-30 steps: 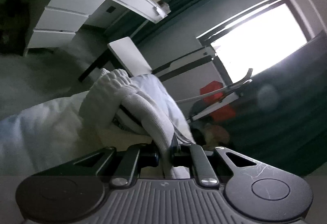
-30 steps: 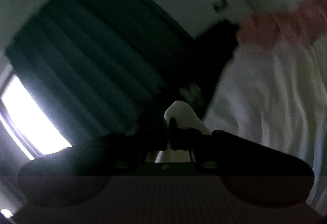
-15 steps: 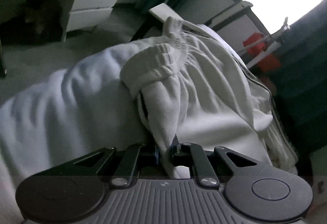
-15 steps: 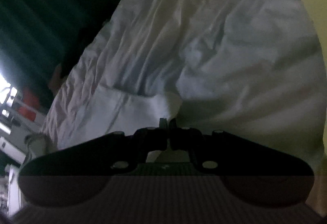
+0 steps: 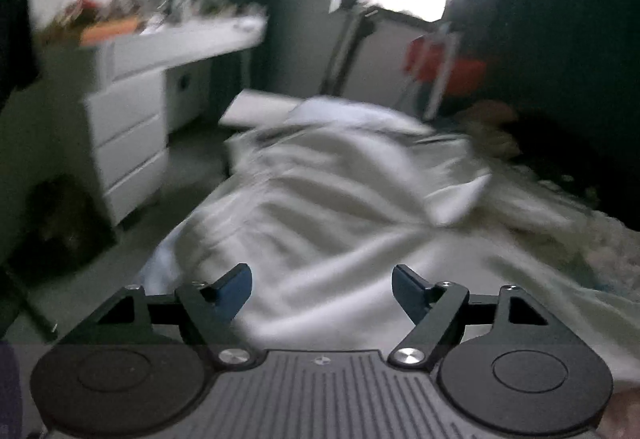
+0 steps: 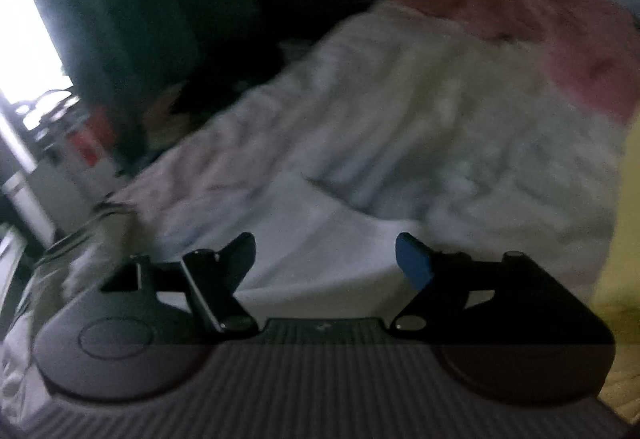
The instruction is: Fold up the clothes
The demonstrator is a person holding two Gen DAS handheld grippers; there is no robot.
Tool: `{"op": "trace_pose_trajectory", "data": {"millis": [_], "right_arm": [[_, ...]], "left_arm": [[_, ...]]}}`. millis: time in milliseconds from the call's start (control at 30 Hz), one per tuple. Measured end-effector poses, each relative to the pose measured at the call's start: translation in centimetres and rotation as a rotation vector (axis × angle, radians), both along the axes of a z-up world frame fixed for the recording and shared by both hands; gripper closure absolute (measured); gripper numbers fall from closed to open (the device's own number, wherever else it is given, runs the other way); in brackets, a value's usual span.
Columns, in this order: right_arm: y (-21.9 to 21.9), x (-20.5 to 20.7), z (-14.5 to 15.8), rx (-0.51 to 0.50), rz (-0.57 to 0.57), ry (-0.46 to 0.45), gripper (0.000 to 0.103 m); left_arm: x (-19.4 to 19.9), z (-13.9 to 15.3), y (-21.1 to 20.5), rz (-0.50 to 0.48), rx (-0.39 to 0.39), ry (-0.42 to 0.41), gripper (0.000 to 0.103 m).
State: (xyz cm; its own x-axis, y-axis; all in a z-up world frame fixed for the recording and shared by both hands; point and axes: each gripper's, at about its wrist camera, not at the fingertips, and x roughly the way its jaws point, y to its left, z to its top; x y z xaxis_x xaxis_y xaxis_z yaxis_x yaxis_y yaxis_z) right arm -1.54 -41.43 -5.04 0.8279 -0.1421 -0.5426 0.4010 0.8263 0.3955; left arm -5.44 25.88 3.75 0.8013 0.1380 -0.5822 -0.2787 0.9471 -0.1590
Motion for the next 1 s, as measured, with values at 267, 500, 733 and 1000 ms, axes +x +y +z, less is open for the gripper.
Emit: {"op": "trace_pose_trajectory", "data": {"millis": [267,500,733,1000], "right_arm": [[10.4,1.9,7.3,-0.048,0.238,-0.180,0.024],[16.1,4.0,6.6,-0.086,0.315,-0.240,0.024],[18.3,4.0,1.2,-0.162,0.398,-0.204,0.024],[18.8,5.0,0.7,-0.158,0.391,-0.202,0.024]], "left_arm": [[2.7,4.9,-12.3,-0.216,0.039,-0.167,0.016],[5.7,2.5,-20.5,-0.319,0.091,-0.207,0.014],[7.8,-4.0,-21.2,-0.314,0.124,-0.179,0.014],[8.4,-7.7,-20.4,-0.278,0.126,-0.127,0.014]]}}
